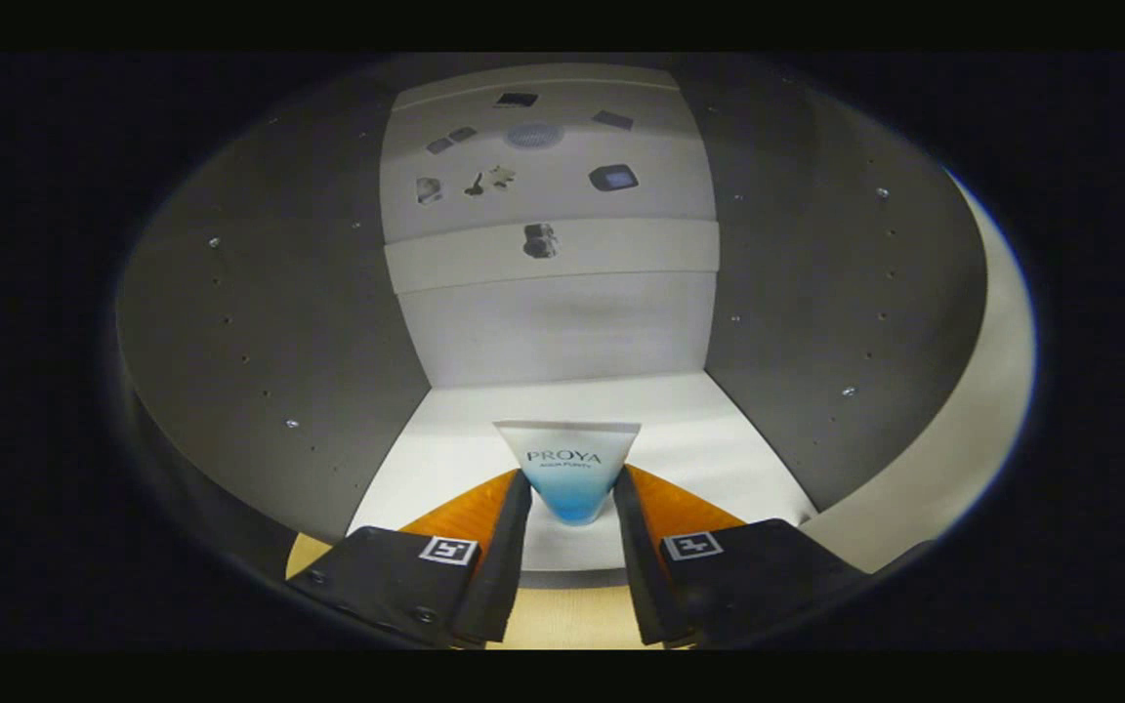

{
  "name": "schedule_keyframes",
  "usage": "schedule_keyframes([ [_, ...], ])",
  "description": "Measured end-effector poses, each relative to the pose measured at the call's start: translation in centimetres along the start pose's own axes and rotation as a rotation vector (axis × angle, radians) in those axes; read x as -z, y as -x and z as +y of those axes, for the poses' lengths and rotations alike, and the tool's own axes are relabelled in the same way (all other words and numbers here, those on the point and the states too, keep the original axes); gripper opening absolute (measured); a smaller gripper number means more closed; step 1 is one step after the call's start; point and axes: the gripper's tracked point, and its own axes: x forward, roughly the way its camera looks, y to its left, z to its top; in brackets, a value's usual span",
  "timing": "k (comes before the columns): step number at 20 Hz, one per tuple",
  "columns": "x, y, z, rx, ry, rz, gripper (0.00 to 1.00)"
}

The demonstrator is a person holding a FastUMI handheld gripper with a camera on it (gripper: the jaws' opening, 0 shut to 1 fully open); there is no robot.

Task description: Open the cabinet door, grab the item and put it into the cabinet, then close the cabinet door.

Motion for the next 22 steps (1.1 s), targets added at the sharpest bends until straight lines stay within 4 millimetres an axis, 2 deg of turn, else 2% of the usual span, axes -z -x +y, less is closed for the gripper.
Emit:
schedule_keyframes([
  [4, -0.6, -1.6, 0.3, 0.003, 0.032, -0.016, 0.55],
  [9, -0.9, -1.8, 0.6, -0.001, 0.038, -0.025, 0.57],
  [13, -1.7, -0.8, 0.4, 0.005, 0.04, -0.066, 0.69],
  [14, -1.8, -0.3, 0.3, 0.011, 0.037, -0.073, 0.78],
  [18, -2.2, 2.2, 0.3, 0.018, -0.001, -0.125, 0.9],
  [22, -1.4, 6.8, 0.7, 0.027, -0.016, -0.186, 1.0],
])
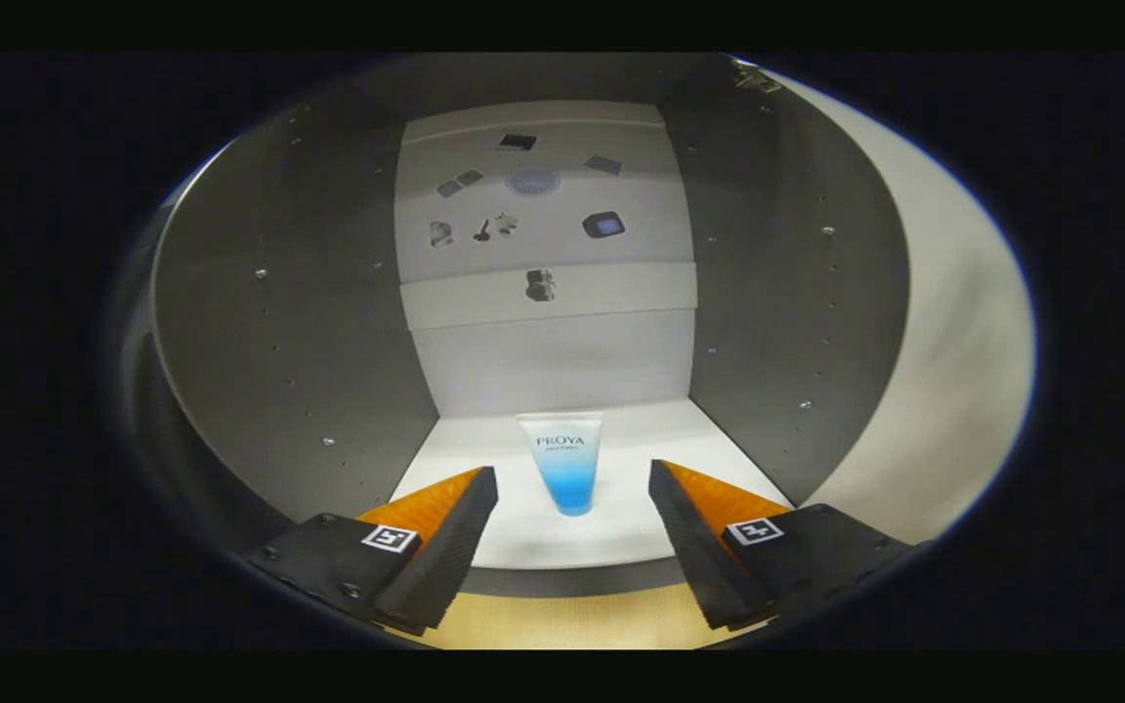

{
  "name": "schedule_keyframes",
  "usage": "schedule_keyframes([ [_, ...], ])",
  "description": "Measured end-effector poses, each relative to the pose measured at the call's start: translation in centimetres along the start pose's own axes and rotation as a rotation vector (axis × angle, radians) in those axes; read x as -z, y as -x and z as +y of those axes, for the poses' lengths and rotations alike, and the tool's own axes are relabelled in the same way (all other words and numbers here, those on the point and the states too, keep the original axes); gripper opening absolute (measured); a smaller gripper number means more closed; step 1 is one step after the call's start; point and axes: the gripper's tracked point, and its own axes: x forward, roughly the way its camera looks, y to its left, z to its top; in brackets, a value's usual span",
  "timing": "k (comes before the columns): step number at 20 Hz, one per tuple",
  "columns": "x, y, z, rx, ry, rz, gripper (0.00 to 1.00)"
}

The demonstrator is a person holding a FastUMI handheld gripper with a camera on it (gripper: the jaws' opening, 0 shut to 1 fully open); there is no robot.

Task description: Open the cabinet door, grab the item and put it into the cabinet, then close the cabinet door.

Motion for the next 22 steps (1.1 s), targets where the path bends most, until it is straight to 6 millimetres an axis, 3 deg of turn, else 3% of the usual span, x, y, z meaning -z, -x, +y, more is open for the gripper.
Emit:
schedule_keyframes([
  [8, 1.2, 11.5, 0.8, 0.026, 0.006, -0.133, 0.99],
  [14, 4.6, 21.9, 0.3, 0.065, 0.006, -0.18, 0.99],
  [19, 7.2, 29.7, -1.2, 0.108, 0.003, -0.207, 0.99],
  [22, 8.4, 33.0, -3.3, 0.144, -0.009, -0.209, 0.99],
])
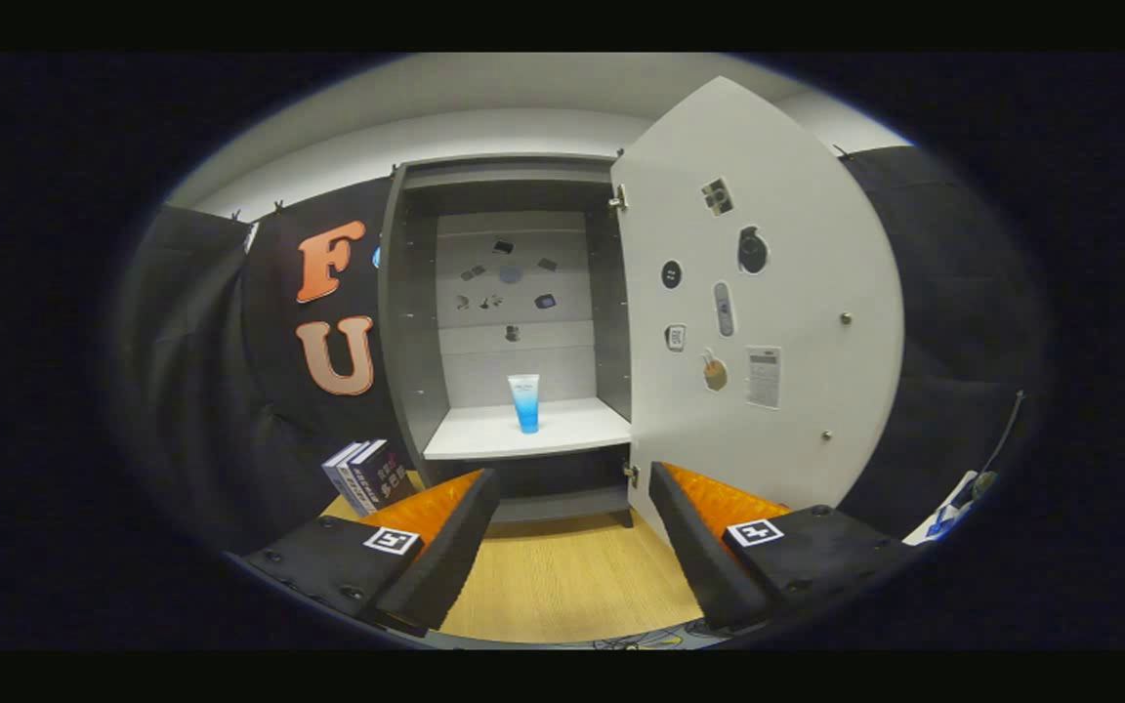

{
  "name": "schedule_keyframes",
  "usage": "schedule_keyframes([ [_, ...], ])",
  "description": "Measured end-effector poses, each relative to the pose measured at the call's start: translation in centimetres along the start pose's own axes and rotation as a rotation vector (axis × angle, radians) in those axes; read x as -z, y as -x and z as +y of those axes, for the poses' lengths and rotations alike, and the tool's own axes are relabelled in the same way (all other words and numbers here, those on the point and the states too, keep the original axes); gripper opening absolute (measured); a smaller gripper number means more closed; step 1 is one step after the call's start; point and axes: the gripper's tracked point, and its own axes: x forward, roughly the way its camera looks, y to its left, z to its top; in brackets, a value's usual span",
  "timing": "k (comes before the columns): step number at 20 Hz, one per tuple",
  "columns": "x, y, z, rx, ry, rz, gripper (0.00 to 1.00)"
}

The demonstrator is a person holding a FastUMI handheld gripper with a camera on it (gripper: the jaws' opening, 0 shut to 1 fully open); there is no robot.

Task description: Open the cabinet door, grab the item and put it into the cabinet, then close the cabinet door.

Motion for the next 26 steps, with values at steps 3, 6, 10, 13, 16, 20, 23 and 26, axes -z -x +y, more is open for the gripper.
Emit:
schedule_keyframes([
  [3, -0.2, 2.0, -2.7, 0.019, 0.001, -0.011, 0.99],
  [6, -1.0, 2.3, -5.7, 0.031, 0.007, -0.018, 0.99],
  [10, -0.9, 3.2, -11.2, 0.06, -0.01, -0.022, 0.99],
  [13, -0.4, 3.1, -15.1, 0.083, -0.025, -0.02, 0.99],
  [16, 0.3, 3.2, -19.3, 0.116, -0.04, -0.014, 0.99],
  [20, 1.3, 2.4, -23.2, 0.146, -0.027, -0.01, 0.98],
  [23, 2.5, 0.9, -24.4, 0.141, -0.028, 0.016, 0.98],
  [26, 3.9, -0.5, -24.2, 0.114, -0.029, 0.047, 0.98],
])
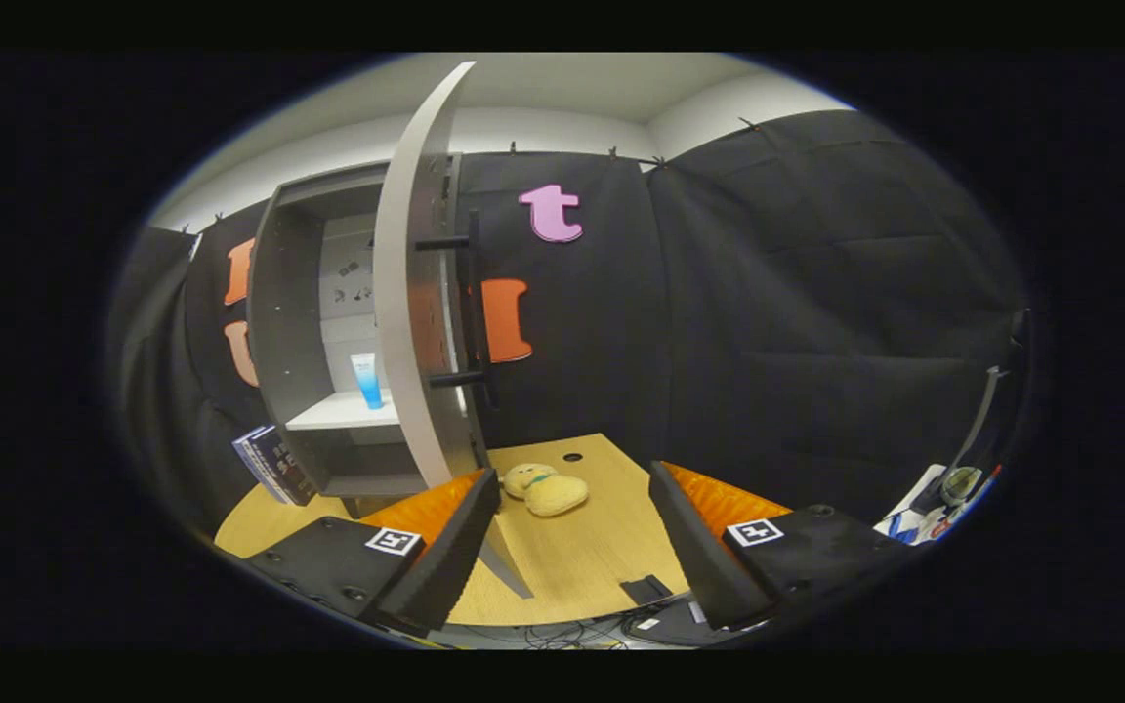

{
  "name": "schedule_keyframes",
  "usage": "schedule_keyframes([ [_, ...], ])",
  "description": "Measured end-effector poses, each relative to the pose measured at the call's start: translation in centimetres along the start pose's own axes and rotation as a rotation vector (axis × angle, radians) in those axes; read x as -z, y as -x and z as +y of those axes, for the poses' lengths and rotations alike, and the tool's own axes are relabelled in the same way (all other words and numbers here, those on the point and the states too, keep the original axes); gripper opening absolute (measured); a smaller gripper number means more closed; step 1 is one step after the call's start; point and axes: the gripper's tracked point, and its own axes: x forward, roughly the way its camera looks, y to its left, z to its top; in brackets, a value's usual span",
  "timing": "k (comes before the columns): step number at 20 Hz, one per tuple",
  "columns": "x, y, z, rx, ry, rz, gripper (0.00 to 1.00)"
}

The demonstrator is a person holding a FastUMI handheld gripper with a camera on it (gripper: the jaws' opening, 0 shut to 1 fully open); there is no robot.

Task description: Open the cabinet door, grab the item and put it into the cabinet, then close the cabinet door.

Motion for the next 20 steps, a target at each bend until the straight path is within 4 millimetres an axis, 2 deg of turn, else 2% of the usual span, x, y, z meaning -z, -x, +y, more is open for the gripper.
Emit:
schedule_keyframes([
  [4, 0.8, -0.7, 0.9, -0.024, 0.007, 0.014, 0.98],
  [11, 1.0, -0.3, 2.2, -0.027, -0.015, 0.008, 0.96],
  [15, 1.4, 0.4, 4.1, -0.04, -0.023, 0.009, 0.96],
  [20, 1.8, 1.1, 7.5, -0.063, 0.001, 0.011, 0.96],
])
